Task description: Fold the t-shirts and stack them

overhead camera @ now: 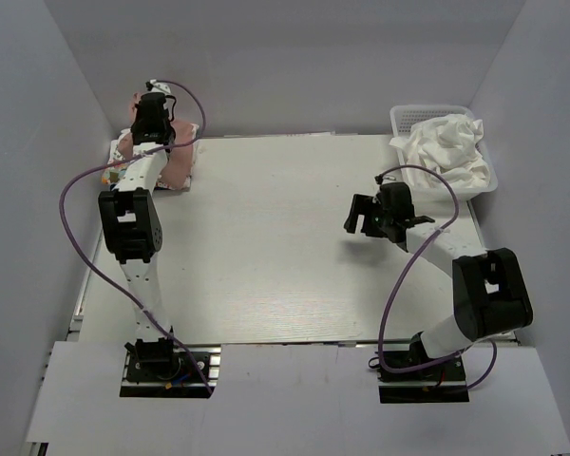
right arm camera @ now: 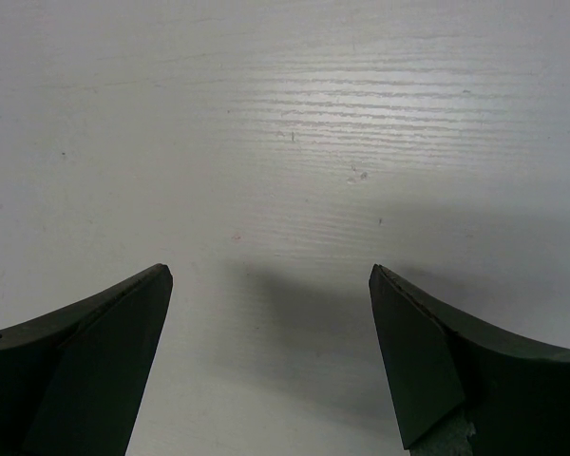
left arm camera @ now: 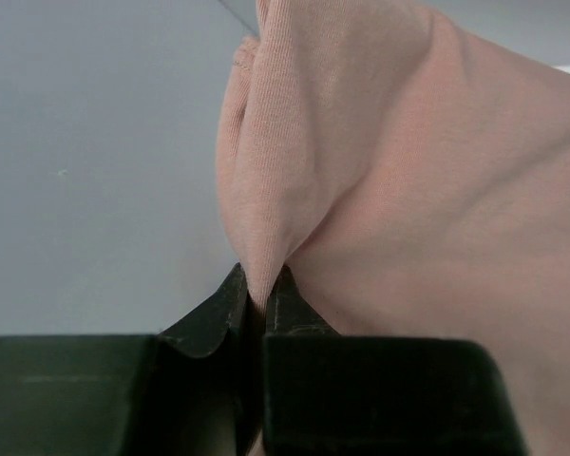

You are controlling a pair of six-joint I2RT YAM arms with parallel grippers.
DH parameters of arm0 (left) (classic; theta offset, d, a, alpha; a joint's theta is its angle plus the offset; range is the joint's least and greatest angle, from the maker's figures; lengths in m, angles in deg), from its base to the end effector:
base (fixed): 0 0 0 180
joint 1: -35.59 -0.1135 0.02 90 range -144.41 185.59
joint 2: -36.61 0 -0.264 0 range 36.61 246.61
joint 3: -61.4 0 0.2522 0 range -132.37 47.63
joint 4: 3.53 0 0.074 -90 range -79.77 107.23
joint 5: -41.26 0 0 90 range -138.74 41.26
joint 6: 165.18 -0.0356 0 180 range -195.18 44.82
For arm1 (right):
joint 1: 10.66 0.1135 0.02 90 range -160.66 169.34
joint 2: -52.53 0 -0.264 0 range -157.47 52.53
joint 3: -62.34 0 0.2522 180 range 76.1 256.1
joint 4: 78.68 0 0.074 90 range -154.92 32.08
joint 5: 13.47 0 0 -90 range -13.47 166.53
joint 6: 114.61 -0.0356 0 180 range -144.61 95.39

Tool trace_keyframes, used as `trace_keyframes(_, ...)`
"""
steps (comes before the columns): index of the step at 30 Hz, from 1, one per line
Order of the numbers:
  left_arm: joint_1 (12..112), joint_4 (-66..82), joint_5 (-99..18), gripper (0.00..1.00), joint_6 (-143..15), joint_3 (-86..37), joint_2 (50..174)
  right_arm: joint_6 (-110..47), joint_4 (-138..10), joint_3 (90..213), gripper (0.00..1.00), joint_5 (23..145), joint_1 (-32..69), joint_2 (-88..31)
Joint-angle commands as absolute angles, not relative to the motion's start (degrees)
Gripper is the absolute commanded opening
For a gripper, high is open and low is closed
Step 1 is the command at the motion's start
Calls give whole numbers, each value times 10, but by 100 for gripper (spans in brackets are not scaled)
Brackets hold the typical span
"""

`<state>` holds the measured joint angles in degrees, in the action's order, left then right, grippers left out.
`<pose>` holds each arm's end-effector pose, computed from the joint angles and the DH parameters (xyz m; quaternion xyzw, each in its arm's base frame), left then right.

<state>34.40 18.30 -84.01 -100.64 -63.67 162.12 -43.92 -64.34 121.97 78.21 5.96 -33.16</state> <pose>0.5204 0.0314 0.2874 0.0013 0.8091 0.3672 0.4588 0.2969 0.0897 0.1949 0.0152 0.9076 0.1420 0.3949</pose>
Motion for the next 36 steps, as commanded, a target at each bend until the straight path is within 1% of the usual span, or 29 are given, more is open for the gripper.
trace_keyframes(1,323,147,-847,0,-999,-678,1635,-439,-650,1256,90,780,60,-342)
trace_keyframes(3,316,147,-833,0,-999,-694,1647,-439,-650,1268,90,780,60,-353)
trace_keyframes(8,297,152,-841,0,-979,-729,1690,-427,-626,1294,90,782,60,-378)
trace_keyframes(10,291,152,-841,0,-973,-734,1700,-418,-607,1323,90,769,60,-394)
trace_keyframes(13,286,145,-858,4,-962,-753,1714,-422,-614,1330,90,778,60,-400)
trace_keyframes(15,279,145,-877,27,-947,-759,1720,-423,-620,1330,90,781,62,-400)
trace_keyframes(16,279,154,-877,42,-934,-770,1726,-424,-620,1333,90,779,61,-400)
trace_keyframes(17,279,162,-888,77,-934,-770,1726,-424,-619,1334,90,775,59,-401)
trace_keyframes(18,274,162,-898,99,-925,-770,1726,-422,-608,1337,90,770,59,-402)
trace_keyframes(24,274,184,-910,100,-886,-759,1673,-412,-606,1343,90,782,61,-371)
trace_keyframes(28,280,259,-869,100,-828,-753,1634,-416,-614,1324,90,784,60,-340)
trace_keyframes(29,288,274,-842,100,-800,-742,1602,-417,-613,1315,90,781,60,-320)
trace_keyframes(31,294,319,-787,100,-768,-702,1565,-421,-613,1306,90,783,59,-307)
trace_keyframes(32,300,334,-778,100,-710,-687,1525,-423,-612,1291,90,793,59,-284)
trace_keyframes(33,308,346,-778,100,-680,-636,1499,-425,-617,1287,90,801,59,-275)
trace_keyframes(35,323,318,-773,100,-631,-551,1432,-426,-608,1270,90,823,58,-247)
trace_keyframes(36,343,291,-760,100,-616,-459,1355,-433,-603,1265,90,825,58,-241)
